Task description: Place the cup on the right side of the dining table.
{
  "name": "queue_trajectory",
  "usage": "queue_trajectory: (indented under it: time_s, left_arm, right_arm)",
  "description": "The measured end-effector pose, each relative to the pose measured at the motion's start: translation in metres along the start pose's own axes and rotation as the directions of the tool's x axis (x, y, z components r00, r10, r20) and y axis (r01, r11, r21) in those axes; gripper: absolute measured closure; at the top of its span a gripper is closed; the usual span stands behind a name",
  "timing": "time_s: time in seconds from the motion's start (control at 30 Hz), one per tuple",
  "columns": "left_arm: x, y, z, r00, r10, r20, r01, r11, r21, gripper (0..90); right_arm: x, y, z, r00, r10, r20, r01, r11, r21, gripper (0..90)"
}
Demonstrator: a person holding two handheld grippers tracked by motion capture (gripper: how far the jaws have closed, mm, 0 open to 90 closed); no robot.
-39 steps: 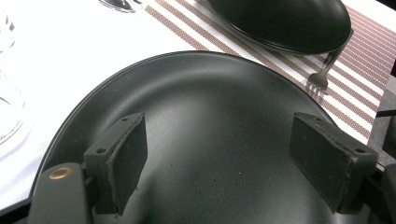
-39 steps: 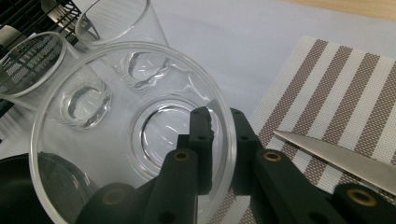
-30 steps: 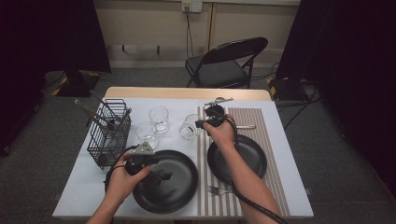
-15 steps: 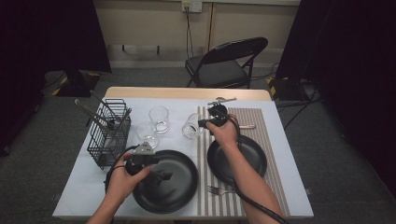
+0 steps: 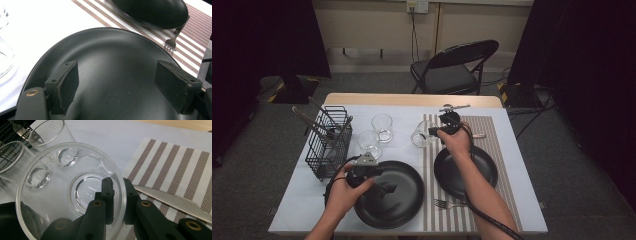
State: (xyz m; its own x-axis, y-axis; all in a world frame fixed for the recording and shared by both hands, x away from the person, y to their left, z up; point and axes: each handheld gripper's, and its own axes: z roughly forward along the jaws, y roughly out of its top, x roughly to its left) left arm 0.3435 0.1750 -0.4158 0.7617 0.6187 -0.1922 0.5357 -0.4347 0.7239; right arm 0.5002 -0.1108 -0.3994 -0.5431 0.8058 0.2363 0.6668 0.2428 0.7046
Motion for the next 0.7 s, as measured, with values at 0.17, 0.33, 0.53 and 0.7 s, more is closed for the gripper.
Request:
queue_trajectory:
  time_s: [0.17, 0.33, 0.53, 0.7]
  left_arm:
    - [0.000, 0.000, 0.000, 1.0000, 0.001, 0.004, -0.001, 1.0000, 0.003, 19.5]
    - [0.000, 0.000, 0.000, 1.0000, 0.000, 0.001, 0.000, 1.0000, 0.000, 19.4]
    - [0.000, 0.000, 0.000, 1.0000, 0.001, 0.006, -0.001, 1.0000, 0.000, 19.5]
    - [0.000, 0.000, 0.000, 1.0000, 0.001, 0.004, -0.001, 1.0000, 0.000, 19.4]
  right_arm:
    - [-0.002, -0.001, -0.001, 1.0000, 0.005, 0.005, -0.005, 1.000, -0.005, 83.3]
    - [-0.005, -0.002, -0.003, 0.9998, 0.017, 0.008, -0.016, 1.000, -0.006, 83.2]
    - [-0.009, -0.004, -0.003, 0.9996, 0.023, 0.014, -0.023, 1.000, -0.001, 83.3]
    - [-0.012, -0.007, -0.003, 0.9994, 0.027, 0.021, -0.027, 1.000, 0.005, 83.3]
